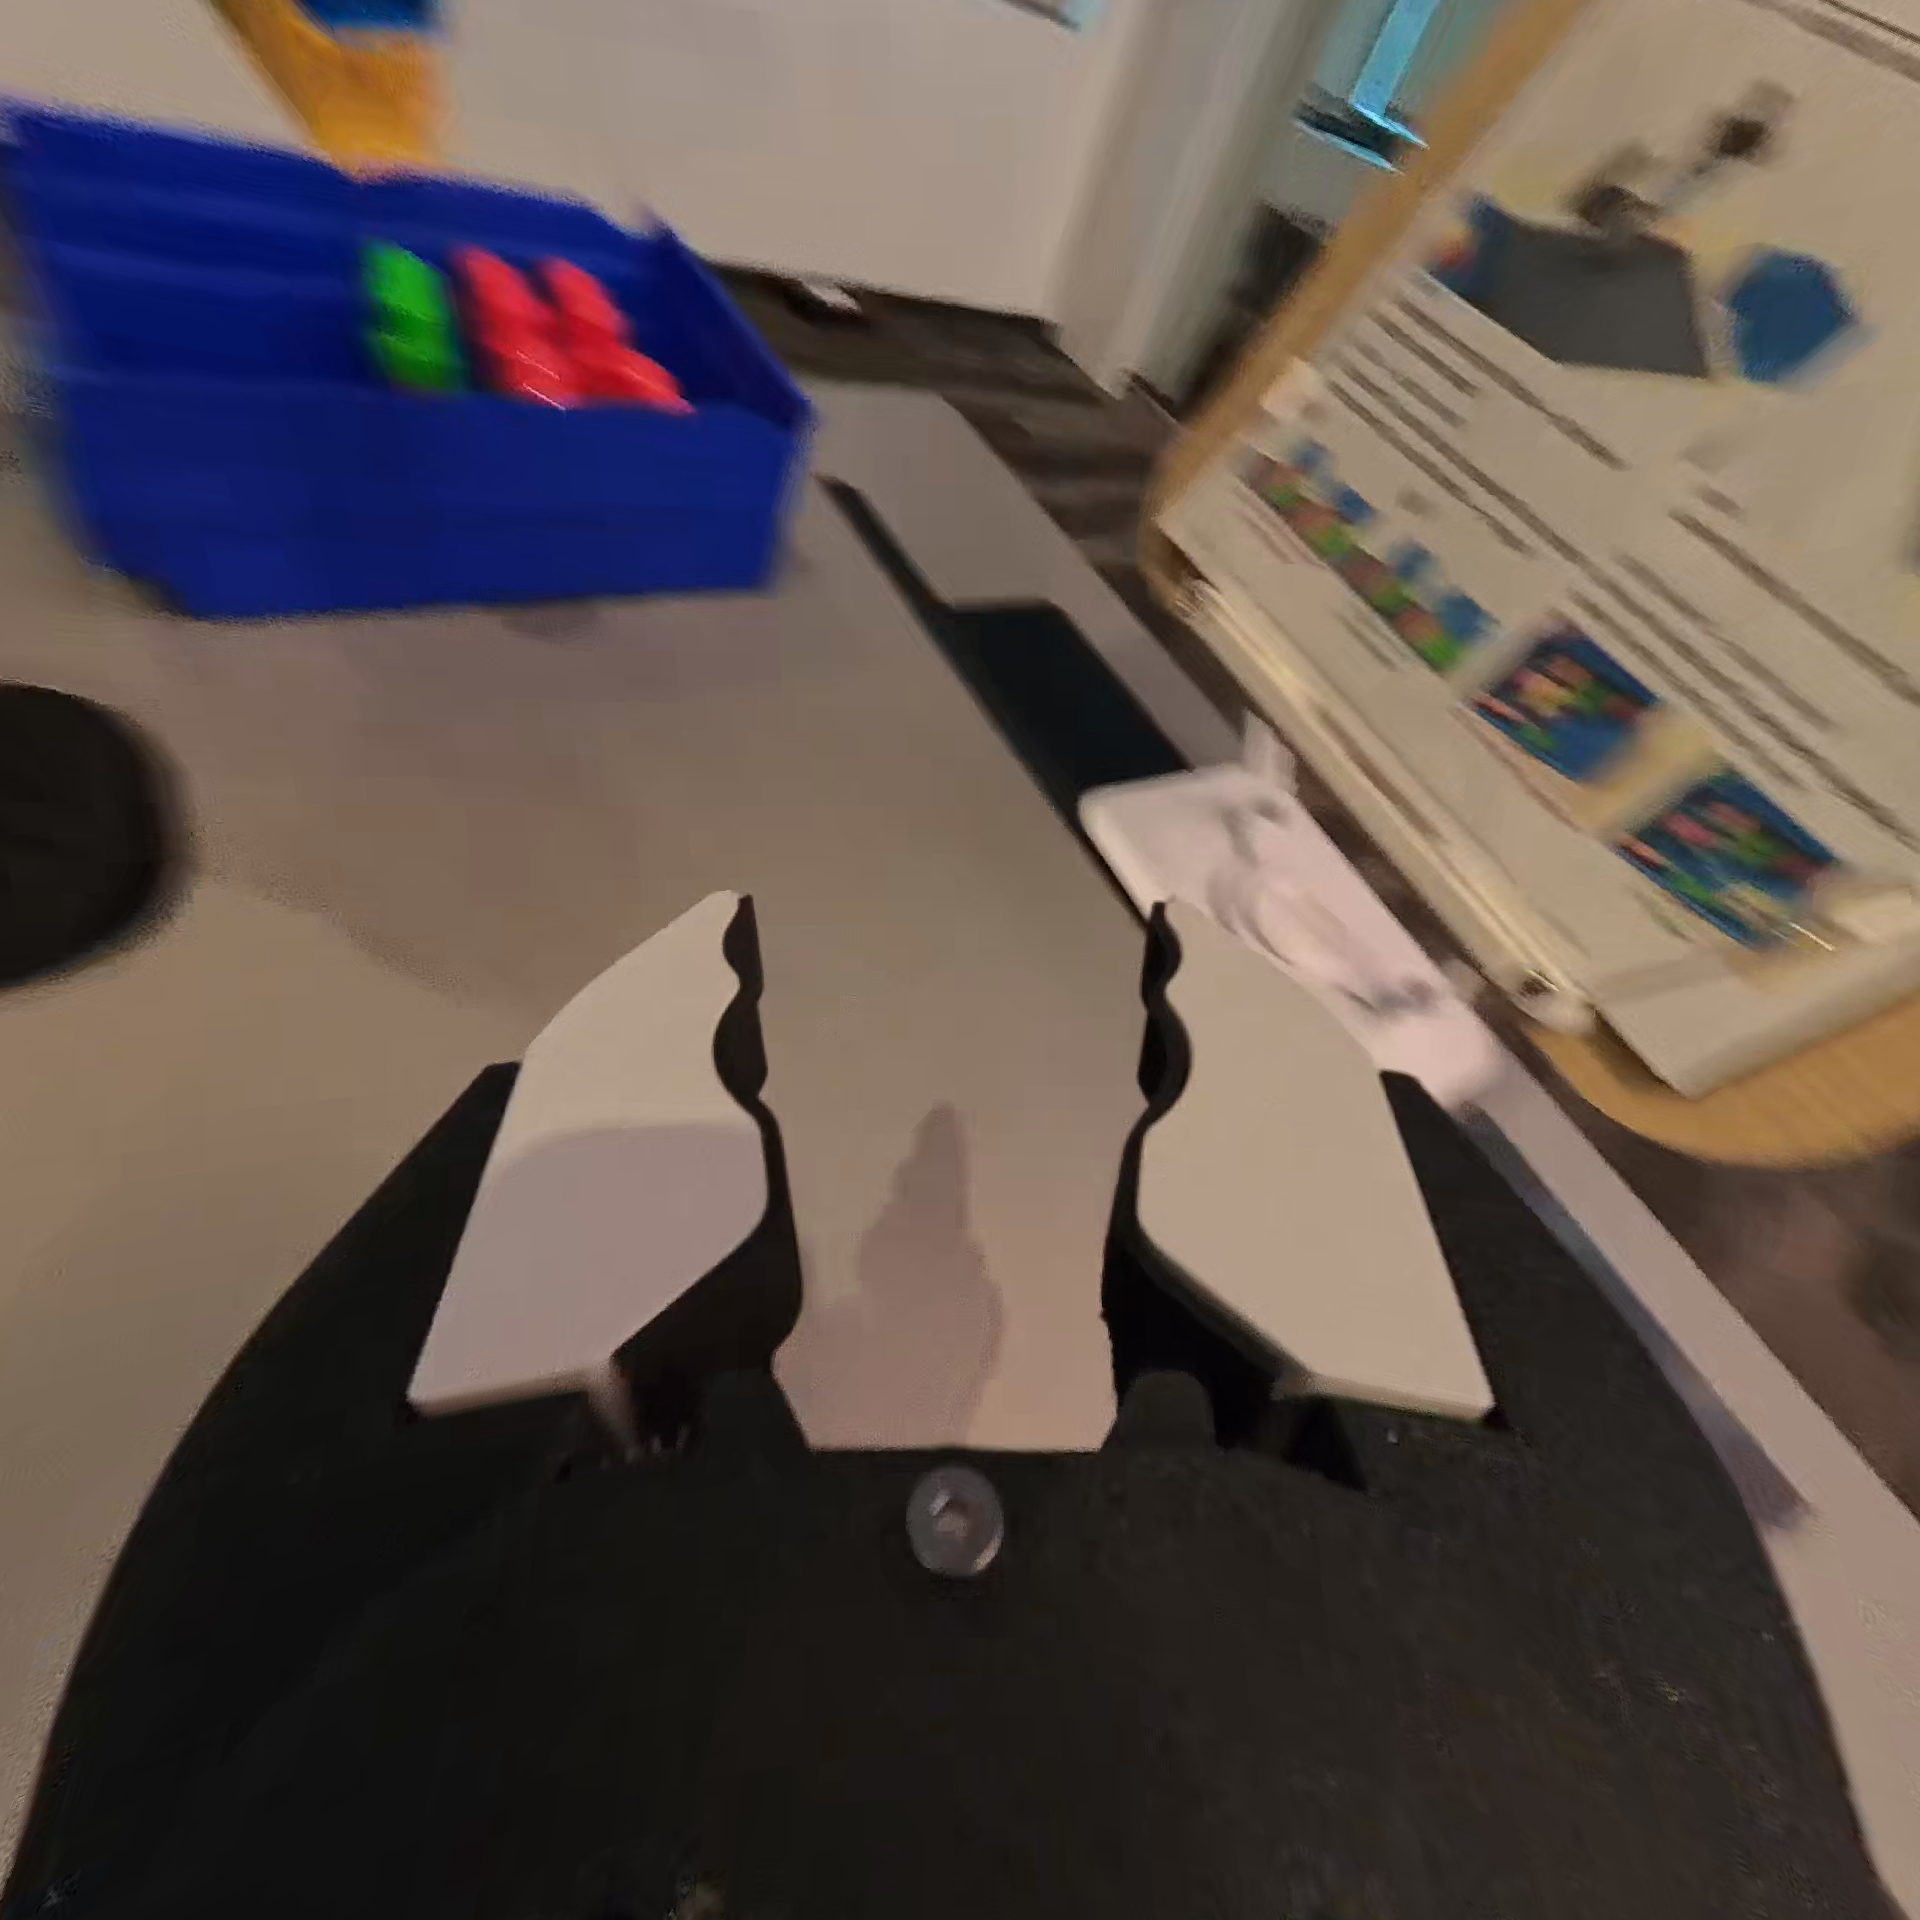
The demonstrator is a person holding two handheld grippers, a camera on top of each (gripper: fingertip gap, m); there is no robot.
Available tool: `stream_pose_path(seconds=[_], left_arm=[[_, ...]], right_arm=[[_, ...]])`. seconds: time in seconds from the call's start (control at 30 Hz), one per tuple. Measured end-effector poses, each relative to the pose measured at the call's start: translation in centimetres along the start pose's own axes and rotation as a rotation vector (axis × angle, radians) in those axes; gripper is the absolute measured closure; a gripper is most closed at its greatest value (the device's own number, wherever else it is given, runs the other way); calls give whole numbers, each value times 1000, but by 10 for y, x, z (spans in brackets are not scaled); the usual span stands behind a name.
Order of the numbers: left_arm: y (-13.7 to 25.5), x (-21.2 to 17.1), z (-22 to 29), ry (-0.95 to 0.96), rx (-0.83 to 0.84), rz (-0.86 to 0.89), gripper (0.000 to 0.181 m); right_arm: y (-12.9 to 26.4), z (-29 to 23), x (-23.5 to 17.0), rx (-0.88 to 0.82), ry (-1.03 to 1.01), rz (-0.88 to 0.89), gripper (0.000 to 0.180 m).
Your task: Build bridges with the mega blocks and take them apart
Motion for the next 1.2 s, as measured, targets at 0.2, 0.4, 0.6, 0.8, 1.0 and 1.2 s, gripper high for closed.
stream_pose_path(seconds=[0.2, 0.4, 0.6, 0.8, 1.0, 1.2], left_arm=[[-74, 48, 129, 79, -465, 208, 141], [-133, 75, 185, 62, -606, 224, 141], [-156, 95, 208, 69, -708, 250, 142], [-151, 110, 207, 8, -731, 348, 148], [-162, 100, 222, -85, -737, 281, 144], [-167, 95, 220, -54, -762, 290, 146]], right_arm=[[42, -65, 58, 402, -30, 333, 109], [60, -35, 60, 338, -123, 369, 109], [62, -18, 45, 398, -168, 332, 143], [75, -5, 42, 547, -303, 384, 144], [75, -7, 41, 612, -316, 388, 144], [70, -8, 37, 602, -299, 382, 143]])
Point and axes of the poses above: each gripper's, where its closed fingertips meet, y back along the fingers, x out of its top, z = x × y across the jaws, the point moved 2 cm from there along y, back along the fingers, and after that the axes turned 8 degrees about -z, right-handed, at the moved point
